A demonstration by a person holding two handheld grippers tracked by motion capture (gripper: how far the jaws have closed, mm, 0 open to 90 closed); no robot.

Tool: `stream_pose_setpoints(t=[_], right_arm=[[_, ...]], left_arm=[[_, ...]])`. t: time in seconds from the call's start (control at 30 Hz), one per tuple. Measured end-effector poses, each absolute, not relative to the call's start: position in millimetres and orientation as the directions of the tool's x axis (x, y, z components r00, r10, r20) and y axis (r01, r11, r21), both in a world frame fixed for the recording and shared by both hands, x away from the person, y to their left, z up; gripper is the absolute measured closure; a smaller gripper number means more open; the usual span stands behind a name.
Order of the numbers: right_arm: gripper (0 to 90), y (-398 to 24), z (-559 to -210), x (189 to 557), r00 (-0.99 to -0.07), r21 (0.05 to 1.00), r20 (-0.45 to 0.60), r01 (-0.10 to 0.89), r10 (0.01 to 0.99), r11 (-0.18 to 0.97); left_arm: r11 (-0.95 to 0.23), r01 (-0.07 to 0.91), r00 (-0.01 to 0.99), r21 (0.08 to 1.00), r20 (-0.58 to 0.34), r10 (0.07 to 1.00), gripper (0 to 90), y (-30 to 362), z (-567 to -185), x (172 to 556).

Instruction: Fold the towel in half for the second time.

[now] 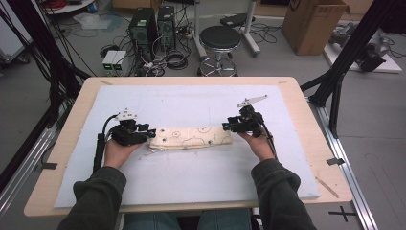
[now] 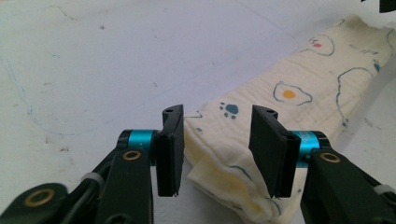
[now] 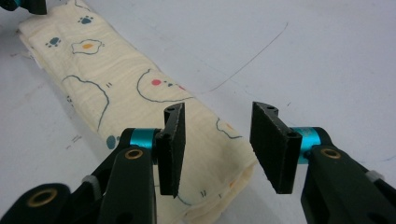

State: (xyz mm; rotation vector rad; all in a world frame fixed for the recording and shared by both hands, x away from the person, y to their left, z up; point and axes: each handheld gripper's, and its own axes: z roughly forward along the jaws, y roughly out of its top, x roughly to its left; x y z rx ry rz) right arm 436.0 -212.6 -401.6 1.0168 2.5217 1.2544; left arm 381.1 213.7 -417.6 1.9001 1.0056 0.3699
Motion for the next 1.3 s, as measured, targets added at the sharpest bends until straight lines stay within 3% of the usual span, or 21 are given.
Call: stream_pose_setpoints(t=[1.3], right_arm=[[27.0,-222.7,-382.8,418.9,-0.742,0.8,0.172,0.489,0.648,0.348]], left_arm=[[-0.255,0.44,0.675,0.861,-0.131,0.726,38.2,210.0,-396.1,357.5]])
